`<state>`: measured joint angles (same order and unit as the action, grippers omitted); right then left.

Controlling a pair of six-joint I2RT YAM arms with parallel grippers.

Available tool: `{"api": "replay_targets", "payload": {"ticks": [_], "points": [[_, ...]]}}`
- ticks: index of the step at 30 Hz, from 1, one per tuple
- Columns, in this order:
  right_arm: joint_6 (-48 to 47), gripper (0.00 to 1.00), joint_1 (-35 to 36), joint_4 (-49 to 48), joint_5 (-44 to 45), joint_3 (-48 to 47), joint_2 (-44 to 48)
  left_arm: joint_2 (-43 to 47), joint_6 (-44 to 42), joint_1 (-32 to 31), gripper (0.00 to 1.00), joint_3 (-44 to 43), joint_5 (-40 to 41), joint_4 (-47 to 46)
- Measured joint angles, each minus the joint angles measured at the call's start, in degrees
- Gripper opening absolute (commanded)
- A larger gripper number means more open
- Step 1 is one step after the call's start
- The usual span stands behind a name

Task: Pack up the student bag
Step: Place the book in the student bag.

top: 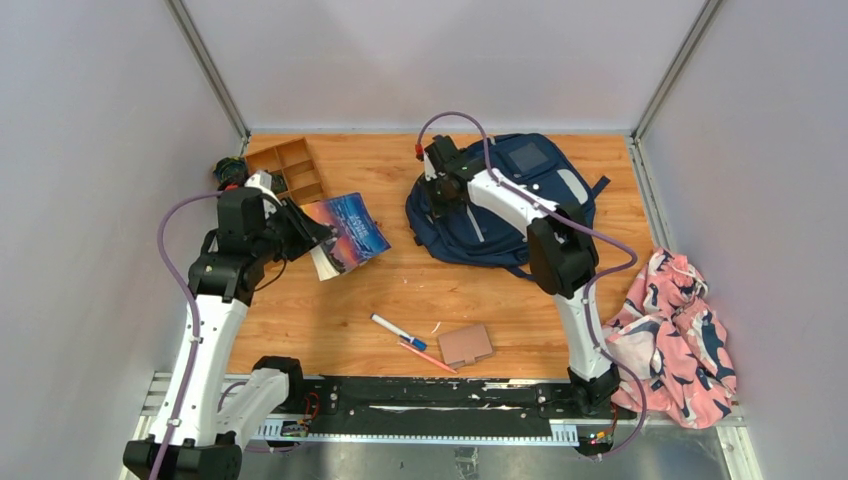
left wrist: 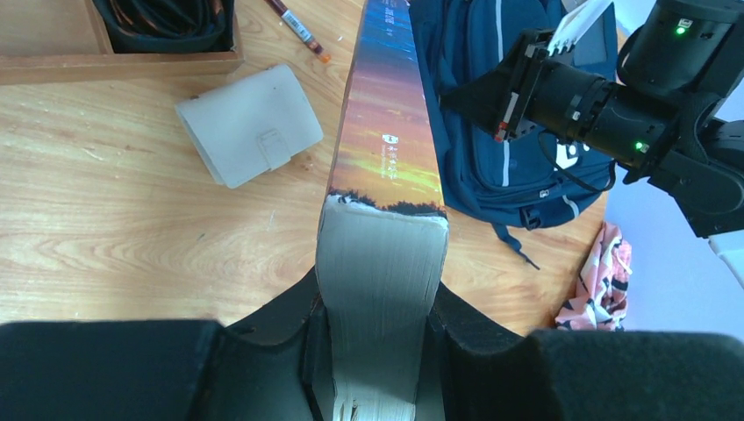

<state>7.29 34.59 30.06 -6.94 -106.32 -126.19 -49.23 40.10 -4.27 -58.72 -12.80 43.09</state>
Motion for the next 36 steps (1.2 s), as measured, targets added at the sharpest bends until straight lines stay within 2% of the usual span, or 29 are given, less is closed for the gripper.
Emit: {"api": "replay_targets", "payload": {"ticks": [7,17,23,26,36], "points": [[0.17,0.0,-0.26,2.51,-0.02,-0.57,2.45,-0.09,0.66,0.0,0.0,0.68,-2.29,-1.18],[1.77,0.0,-3.06,3.3,-8.31,8.33,28.26,-3.1,5.79,-0.02,0.0,5.66,-10.05,-11.54],[6.54,0.0,-3.3,0.74,-15.28,13.46,33.11,-6.29,12.41,-1.18,0.0,11.96,-11.91,-22.36],[9.22,0.0,-3.5,-1.22,-17.09,16.85,33.22,-9.35,15.91,-3.39,0.0,14.45,-11.37,-28.17],[14.19,0.0,-4.85,-5.95,-18.12,21.2,34.01,-21.84,25.11,-15.87,0.0,14.67,-7.26,-41.81]]}}
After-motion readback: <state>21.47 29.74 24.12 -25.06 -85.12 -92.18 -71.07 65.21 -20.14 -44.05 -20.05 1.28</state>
